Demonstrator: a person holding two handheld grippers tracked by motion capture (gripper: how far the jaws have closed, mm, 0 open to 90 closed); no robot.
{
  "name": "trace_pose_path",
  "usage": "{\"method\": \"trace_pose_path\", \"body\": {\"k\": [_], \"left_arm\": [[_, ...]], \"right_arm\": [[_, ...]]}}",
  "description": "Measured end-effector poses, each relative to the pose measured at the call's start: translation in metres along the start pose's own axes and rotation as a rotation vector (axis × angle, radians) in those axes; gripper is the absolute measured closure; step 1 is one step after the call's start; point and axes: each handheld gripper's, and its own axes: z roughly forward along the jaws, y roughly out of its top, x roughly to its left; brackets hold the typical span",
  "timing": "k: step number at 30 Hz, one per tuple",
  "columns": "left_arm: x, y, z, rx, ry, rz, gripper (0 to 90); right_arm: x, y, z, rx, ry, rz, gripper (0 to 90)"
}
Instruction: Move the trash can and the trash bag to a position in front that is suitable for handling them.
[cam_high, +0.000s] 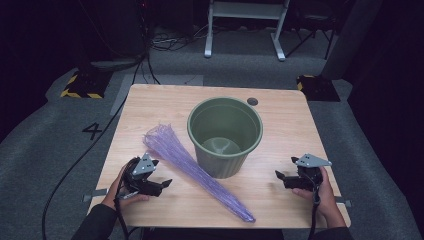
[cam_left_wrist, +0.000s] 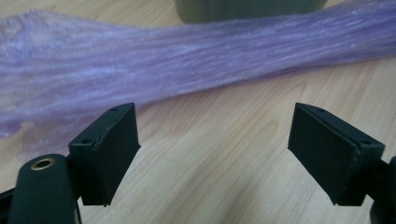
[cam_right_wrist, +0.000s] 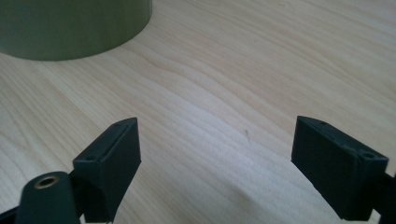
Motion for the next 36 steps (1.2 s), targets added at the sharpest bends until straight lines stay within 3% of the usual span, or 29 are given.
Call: {"method": "trace_pose_path", "body": {"k": [4,12,17,22,29,36], "left_arm": [[0.001,0.012,-0.001,-0.014,-0.008,0.019,15.5],[0.002,0.037,0.001,-0.074,-0.040,0.043,15.6],[0.004,0.050,0.015,-0.073,-0.061,0.052,15.8],[0.009,0.061,0.030,-0.080,-0.092,0.059,15.9],[0.012,0.072,0.046,-0.079,-0.106,0.051,16.0],[0.009,0.085,0.063,-0.081,-0.145,0.084,15.3]], "right_arm": [[0.003,0.015,0.003,-0.027,0.017,-0.013,15.4],[0.012,0.037,0.016,-0.026,0.051,-0.065,15.5],[0.015,0.046,0.023,-0.036,0.074,-0.079,15.6],[0.020,0.054,0.032,-0.038,0.080,-0.123,16.4],[0.026,0.066,0.033,-0.076,0.105,-0.124,17.0],[0.028,0.067,0.035,-0.076,0.106,-0.135,17.0]]}}
